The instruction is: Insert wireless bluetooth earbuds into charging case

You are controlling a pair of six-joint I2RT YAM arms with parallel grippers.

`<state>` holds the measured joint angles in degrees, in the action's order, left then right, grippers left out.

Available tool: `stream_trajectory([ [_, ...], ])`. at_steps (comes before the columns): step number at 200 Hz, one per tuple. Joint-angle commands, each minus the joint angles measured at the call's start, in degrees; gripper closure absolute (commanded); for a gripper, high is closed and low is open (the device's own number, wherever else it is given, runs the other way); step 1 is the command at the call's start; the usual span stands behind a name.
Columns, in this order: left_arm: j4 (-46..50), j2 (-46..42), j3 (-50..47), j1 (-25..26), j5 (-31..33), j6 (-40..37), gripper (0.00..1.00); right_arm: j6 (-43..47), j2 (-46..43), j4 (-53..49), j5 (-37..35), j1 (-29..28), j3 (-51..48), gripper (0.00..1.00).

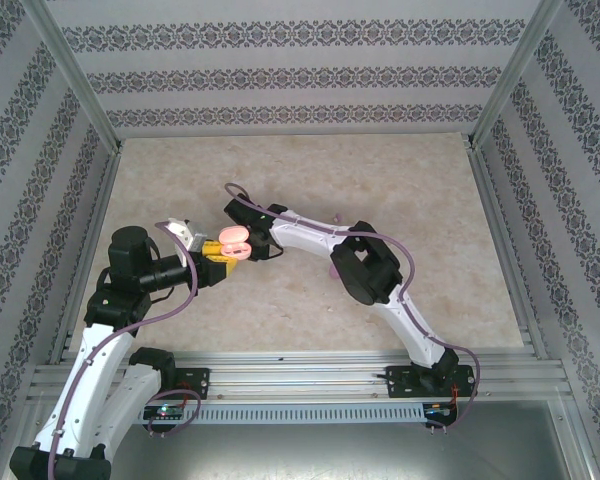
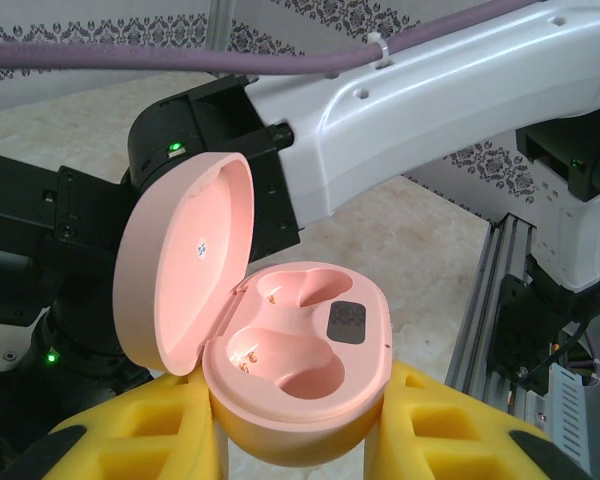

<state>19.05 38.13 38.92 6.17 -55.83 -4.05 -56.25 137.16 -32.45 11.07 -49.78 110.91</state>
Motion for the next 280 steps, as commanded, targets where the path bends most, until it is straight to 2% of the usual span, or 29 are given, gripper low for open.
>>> stream_trajectory([
  [1,-0.24,-0.93,0.63,-0.64,-0.95,-0.61,0.71,0.84,2.69,-3.24,0.48,-0.66,2.36,0.78],
  [34,-0.68,-0.89,0.35,-0.7,-1.3,-0.43,0.71,2.57,1.84,-4.22,0.34,-0.26,2.01,0.88],
  [64,-1.09,-0.58,0.44,-0.64,-1.77,-0.6,0.71,3.74,-3.88,-2.12,0.59,1.55,-4.38,0.93],
  [130,-11.66,2.68,-1.38,-0.6,-5.52,3.77,0.71,7.49,-28.98,0.52,-2.68,9.11,-27.72,0.96],
  [170,-20.28,4.93,-4.56,0.83,-5.76,5.47,0.72,9.96,-44.76,-4.31,-6.34,10.55,-34.45,0.98],
  [195,-24.57,8.12,-5.59,4.91,-2.97,4.15,0.72,10.19,-52.96,-7.79,-8.94,9.3,-35.5,0.99],
  [225,-29.07,12.17,-5.35,10.63,2.29,1.49,0.73,9.9,-60.08,-12.71,-14.24,4.61,-34.94,0.99],
  [280,-35.86,15.02,-6.77,15.35,8.37,-1.86,0.73,6.18,-64.24,-15.16,-18.46,-4.69,-32.84,1.0],
])
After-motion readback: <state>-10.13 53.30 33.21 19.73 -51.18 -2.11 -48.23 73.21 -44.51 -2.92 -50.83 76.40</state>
